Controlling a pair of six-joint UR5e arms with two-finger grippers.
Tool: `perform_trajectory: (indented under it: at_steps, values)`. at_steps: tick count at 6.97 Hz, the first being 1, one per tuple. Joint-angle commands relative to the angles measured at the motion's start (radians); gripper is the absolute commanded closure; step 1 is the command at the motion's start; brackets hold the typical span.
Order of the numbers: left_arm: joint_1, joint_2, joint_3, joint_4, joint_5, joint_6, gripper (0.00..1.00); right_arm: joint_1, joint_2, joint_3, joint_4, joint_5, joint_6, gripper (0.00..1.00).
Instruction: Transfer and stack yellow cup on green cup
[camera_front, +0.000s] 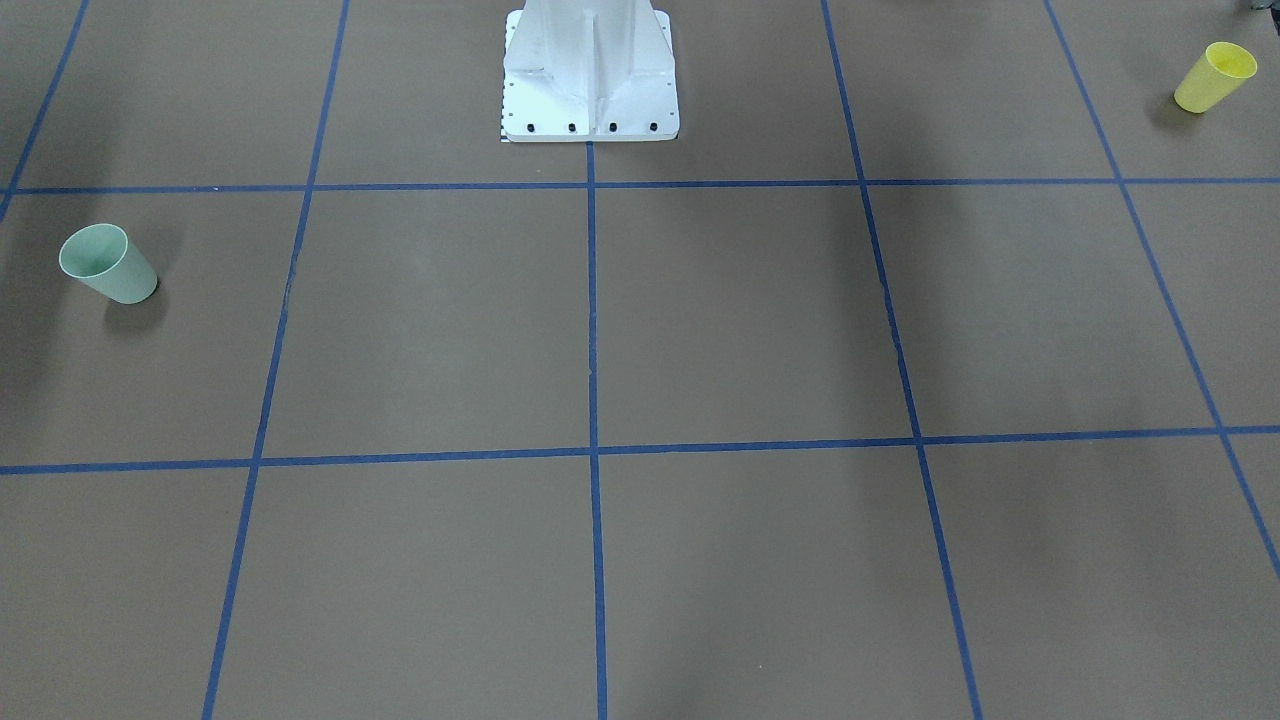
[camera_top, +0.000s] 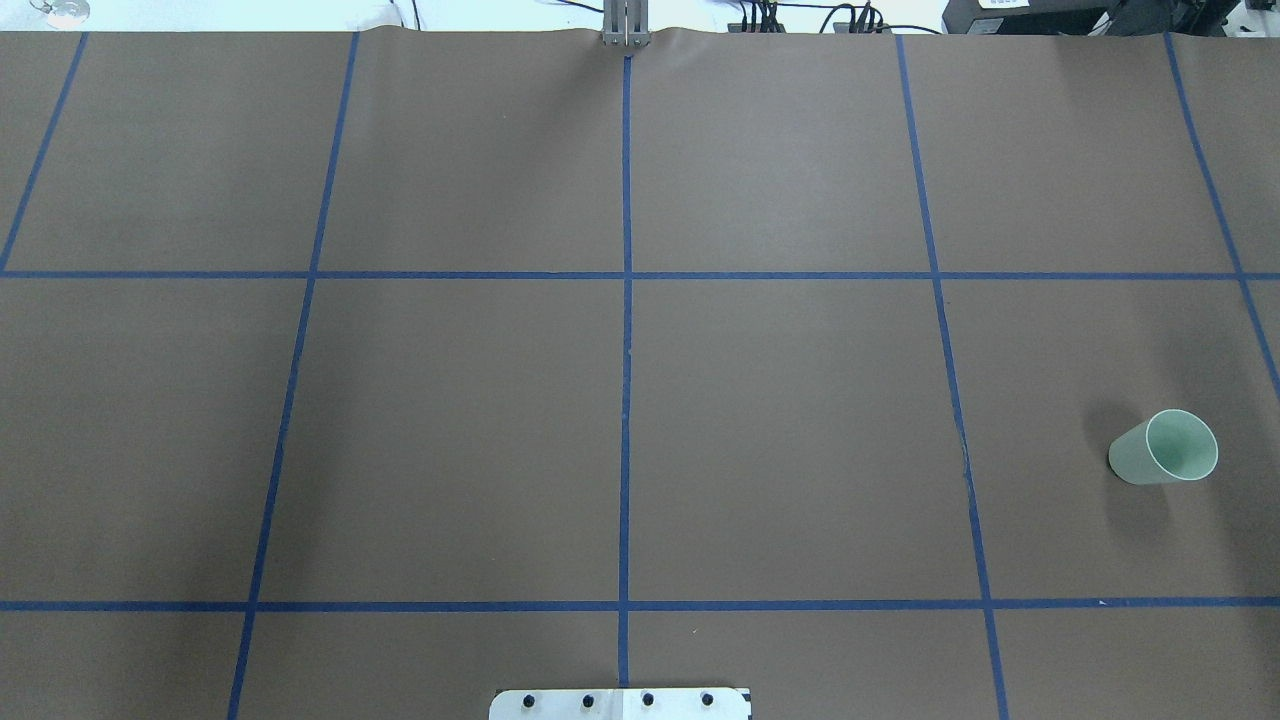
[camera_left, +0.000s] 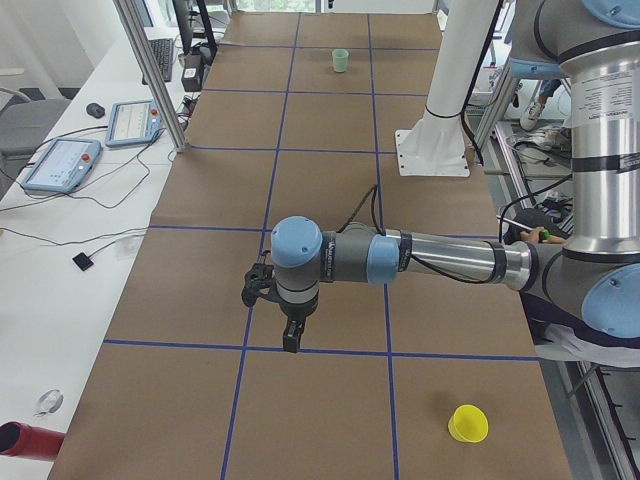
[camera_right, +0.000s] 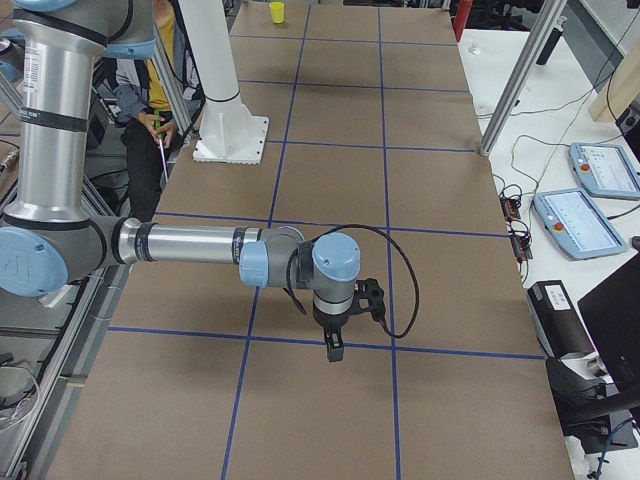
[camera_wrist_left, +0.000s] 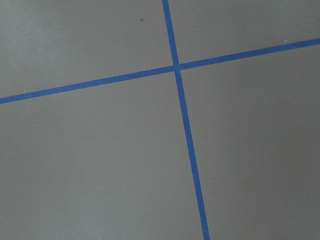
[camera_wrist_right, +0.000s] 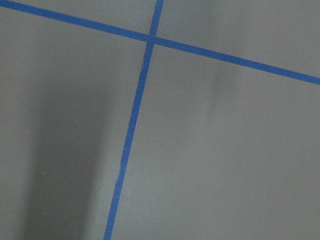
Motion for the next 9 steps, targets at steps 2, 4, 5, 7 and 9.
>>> perform_trajectory:
  at_steps: [2, 4, 5, 7, 9]
  values:
    - [0.007, -0.005, -0.002, 0.000, 0.000, 0.001, 0.00, 0.000, 0.000, 0.003, 0.000, 0.000, 0.000, 0.00]
    - [0.007, -0.005, -0.002, -0.047, 0.002, 0.003, 0.00, 0.000, 0.000, 0.006, 0.000, 0.002, 0.000, 0.00]
    - [0.007, -0.012, -0.002, -0.101, -0.002, 0.000, 0.00, 0.000, 0.000, 0.005, 0.000, 0.002, 0.000, 0.00]
    - [0.005, -0.061, 0.007, -0.186, 0.000, 0.000, 0.00, 0.000, 0.000, 0.003, 0.000, 0.020, 0.000, 0.00]
    - [0.005, -0.185, 0.040, -0.174, -0.009, -0.031, 0.00, 0.000, 0.000, 0.002, 0.000, 0.029, -0.002, 0.00]
